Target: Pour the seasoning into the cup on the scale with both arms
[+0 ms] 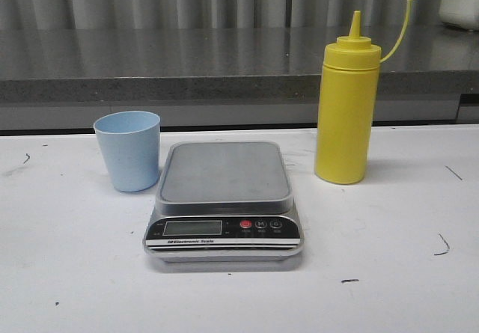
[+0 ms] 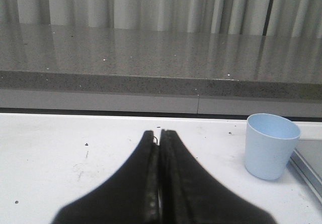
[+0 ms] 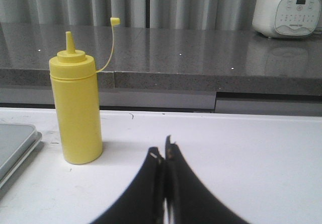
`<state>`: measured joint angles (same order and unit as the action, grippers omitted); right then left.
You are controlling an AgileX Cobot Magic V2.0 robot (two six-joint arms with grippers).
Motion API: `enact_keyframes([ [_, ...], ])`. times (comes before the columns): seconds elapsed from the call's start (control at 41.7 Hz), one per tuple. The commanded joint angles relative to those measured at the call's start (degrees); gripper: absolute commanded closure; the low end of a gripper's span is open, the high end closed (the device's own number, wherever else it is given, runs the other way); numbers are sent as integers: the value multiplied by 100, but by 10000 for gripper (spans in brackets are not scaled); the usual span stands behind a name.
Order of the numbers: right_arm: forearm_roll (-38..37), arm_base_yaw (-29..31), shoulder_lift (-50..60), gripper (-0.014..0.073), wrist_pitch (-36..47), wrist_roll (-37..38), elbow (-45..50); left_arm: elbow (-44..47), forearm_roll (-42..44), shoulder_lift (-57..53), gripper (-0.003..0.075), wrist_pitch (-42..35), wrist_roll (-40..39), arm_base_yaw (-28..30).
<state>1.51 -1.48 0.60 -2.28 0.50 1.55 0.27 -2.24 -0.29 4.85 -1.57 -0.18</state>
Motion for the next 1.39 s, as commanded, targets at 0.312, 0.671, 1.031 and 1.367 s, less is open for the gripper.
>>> enact_keyframes([
  [0.312,13,40,91,662,501,-7,-32,141,-12,-97,740,-485,-56,7],
  [0.671,13,40,91,662,540,-7,-32,141,-12,-97,740,-603,-56,7],
  [1.031,1,32,37,662,-938,-50,-1462,-1589,-224,118,740,149,-56,7],
  [1.367,-9,32,-1339,662,-2545,-50,-3558,-4078,-171,1743,740,2434,-56,7],
])
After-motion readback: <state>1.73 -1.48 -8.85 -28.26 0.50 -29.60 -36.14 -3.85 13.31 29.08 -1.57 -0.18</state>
